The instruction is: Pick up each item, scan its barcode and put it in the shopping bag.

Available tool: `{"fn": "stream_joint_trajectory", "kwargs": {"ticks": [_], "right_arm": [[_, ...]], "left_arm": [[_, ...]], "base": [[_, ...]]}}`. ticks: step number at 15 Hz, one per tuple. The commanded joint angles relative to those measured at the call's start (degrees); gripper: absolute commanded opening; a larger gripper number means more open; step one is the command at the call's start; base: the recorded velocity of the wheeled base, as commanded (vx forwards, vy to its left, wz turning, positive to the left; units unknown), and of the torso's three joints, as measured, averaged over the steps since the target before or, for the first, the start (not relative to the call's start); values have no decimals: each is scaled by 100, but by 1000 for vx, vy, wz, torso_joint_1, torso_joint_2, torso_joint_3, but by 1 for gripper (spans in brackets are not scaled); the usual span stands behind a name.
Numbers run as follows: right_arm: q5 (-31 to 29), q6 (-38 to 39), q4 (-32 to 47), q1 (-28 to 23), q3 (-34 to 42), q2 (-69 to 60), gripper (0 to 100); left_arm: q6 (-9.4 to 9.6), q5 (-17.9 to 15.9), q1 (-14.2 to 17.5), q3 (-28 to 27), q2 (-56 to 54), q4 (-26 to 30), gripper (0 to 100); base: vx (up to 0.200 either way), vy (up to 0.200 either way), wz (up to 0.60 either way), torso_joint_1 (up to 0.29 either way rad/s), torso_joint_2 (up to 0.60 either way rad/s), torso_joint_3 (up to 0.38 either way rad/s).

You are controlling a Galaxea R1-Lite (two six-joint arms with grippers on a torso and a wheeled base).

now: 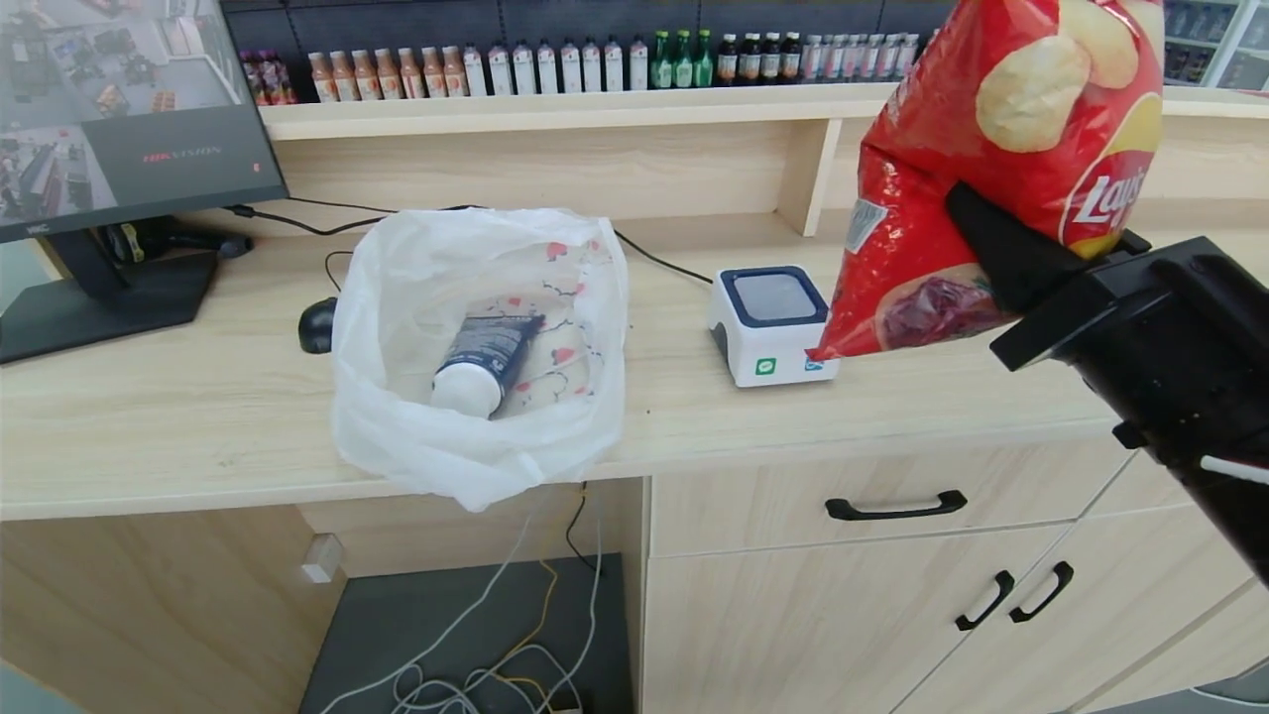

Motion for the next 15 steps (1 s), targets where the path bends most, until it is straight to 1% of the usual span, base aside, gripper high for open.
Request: {"fn": "stream_joint_trajectory", "kwargs": {"ticks": [1, 6, 8, 14, 15], "right_arm": [[3, -2, 10, -14, -1, -67, 0], [-6, -11, 1, -5, -71, -147, 0], [-6, -11, 1, -5, 61, -243, 0], [-6, -11, -43, -5, 52, -278, 0], [-6, -11, -43, -5, 35, -261, 0]], "left_arm": [[-8, 6, 0, 0, -2, 0, 100], [-8, 6, 0, 0, -2, 0, 100], [-8, 6, 0, 0, -2, 0, 100], [-8, 6, 0, 0, -2, 0, 100], [9, 6, 0, 0, -2, 0, 100]], "base": [[0, 200, 0, -2, -2, -2], [0, 200, 0, 7, 2, 1], [0, 200, 0, 0, 2, 2], [0, 200, 0, 4, 1, 3], [0, 0, 0, 0, 0, 0]]}}
